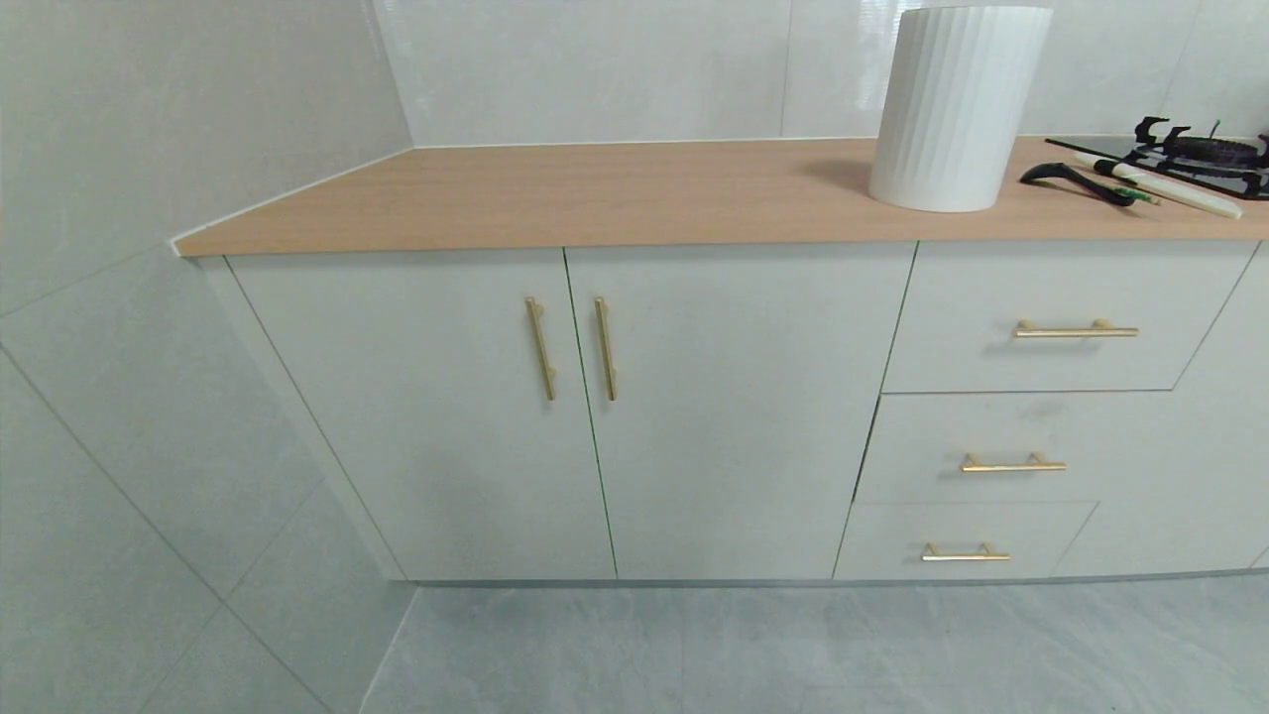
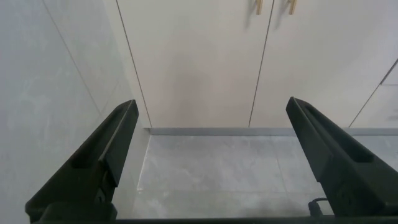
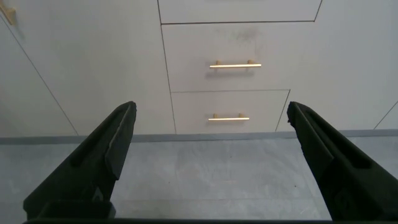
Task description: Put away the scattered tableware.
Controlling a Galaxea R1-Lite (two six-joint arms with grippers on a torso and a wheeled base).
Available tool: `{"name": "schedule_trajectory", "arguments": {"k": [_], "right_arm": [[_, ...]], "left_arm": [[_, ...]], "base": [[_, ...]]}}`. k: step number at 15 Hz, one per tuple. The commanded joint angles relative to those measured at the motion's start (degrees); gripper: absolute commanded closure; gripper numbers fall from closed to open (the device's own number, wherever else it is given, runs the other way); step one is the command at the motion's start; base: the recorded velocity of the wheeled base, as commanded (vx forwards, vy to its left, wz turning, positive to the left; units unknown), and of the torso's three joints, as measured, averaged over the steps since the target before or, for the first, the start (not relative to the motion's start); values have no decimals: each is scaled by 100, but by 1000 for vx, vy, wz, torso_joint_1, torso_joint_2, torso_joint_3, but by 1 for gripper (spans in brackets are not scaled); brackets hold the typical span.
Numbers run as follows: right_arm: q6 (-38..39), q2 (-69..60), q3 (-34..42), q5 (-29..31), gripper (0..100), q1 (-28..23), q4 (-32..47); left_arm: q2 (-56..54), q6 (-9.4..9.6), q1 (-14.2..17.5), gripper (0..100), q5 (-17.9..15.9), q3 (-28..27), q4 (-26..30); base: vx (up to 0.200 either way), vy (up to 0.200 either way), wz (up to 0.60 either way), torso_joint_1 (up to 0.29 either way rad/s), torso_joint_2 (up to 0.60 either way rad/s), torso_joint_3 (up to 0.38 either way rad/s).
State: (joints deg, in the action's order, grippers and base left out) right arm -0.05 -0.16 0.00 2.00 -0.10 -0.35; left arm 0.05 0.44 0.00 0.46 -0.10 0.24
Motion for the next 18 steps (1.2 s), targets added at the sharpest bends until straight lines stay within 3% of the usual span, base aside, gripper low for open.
{"name": "schedule_trajectory", "arguments": {"k": [1, 3, 14, 18], "right_arm": [[-13, 25, 0, 2, 0, 1, 0], [-13, 25, 0, -7, 0, 1, 0], [-4, 25, 0, -7, 0, 1, 0], [-4, 25, 0, -7, 0, 1, 0]], "left_arm": [[4, 0, 0, 0, 6, -8, -7], [4, 0, 0, 0, 6, -8, -7], [4, 0, 0, 0, -2, -8, -7], [4, 0, 0, 0, 6, -8, -7]], "base": [[0, 0, 0, 0, 0, 0], [0, 0, 0, 0, 0, 0], [0, -200, 0, 1, 1, 4], [0, 0, 0, 0, 0, 0]]}}
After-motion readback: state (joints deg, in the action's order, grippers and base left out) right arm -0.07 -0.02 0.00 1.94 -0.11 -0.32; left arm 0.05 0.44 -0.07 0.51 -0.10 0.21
